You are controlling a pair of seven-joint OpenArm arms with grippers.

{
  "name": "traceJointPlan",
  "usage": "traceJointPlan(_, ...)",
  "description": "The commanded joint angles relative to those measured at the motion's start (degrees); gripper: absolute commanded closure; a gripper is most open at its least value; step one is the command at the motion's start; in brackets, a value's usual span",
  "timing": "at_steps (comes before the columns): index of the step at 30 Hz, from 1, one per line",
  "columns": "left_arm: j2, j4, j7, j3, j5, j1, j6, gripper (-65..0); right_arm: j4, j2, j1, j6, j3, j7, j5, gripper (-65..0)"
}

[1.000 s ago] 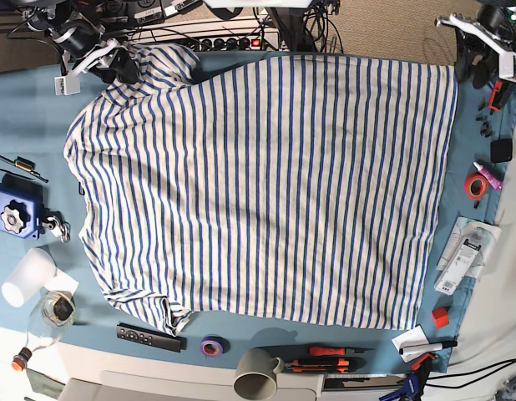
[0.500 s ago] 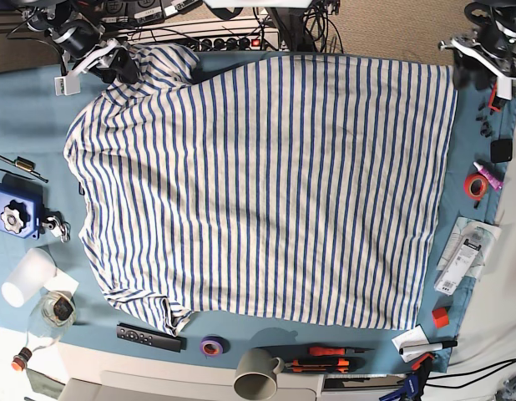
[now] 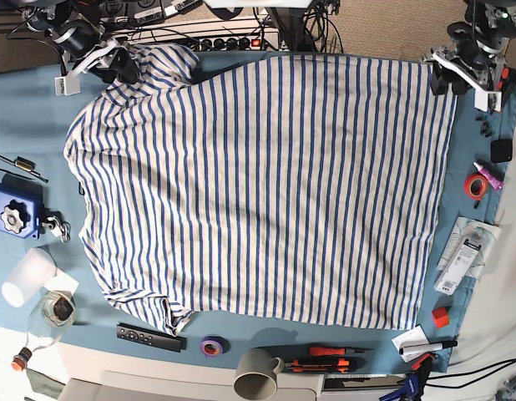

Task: Fold the T-shirt properly
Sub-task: 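Grasp the collar-side corners of the striped shirt with both grippers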

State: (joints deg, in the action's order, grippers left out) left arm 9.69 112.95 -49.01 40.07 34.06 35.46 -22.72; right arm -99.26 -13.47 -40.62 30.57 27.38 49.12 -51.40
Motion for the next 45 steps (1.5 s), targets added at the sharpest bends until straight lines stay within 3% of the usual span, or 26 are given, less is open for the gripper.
traceJointPlan(1, 0.5, 0.2, 1.0, 0.3, -0.5, 0.1, 0.2, -28.4, 1.8, 0.4, -1.9, -2.0, -1.3, 11.0, 7.1, -28.9)
traceJointPlan(11, 0.5, -6.4, 0.8, 0.3, -0.9, -1.8, 0.6, -28.4, 1.8, 0.4, -1.9, -2.0, -1.3, 10.9, 7.0, -28.9)
traceJointPlan(15, 0.5, -6.8, -3.6, 0.3, 2.1, -2.6, -0.5, -28.1, 1.8, 0.4, -1.9, -2.0, -1.3, 10.9, 7.0, -28.9)
traceJointPlan(17, 0.5, -6.8, -5.2, 0.3, 3.7, -2.6, -0.7, -21.9, 1.8, 0.4, -1.9, -2.0, -1.3, 10.6, 7.0, -28.9)
traceJointPlan(20, 0.5, -6.8, -6.7, 0.3, 3.7, -2.6, -0.7, -6.7, 1.8, 0.4, -1.9, -2.0, -1.3, 10.4, 7.0, -28.7)
traceJointPlan(22, 0.5, -6.8, -7.2, 0.3, 3.7, -2.6, -0.7, 0.0, 1.8, 0.4, -1.9, -2.0, -1.3, 10.4, 7.0, -23.0)
traceJointPlan(26, 0.5, -6.8, -8.7, 0.3, 4.6, -2.6, -0.7, 0.0, 1.8, 0.4, -1.9, -1.9, -1.3, 10.5, 5.2, -10.7)
traceJointPlan(30, 0.5, -6.8, -10.1, 0.3, 7.8, -2.6, -0.7, 0.0, 1.7, 0.4, -1.9, -1.9, -1.3, 10.6, 4.2, -4.4)
traceJointPlan(45, 0.5, -3.7, -11.5, 0.3, 9.7, -1.8, -0.7, 0.0, -8.7, 0.5, -2.3, -2.1, 0.9, 15.1, 4.6, 0.0)
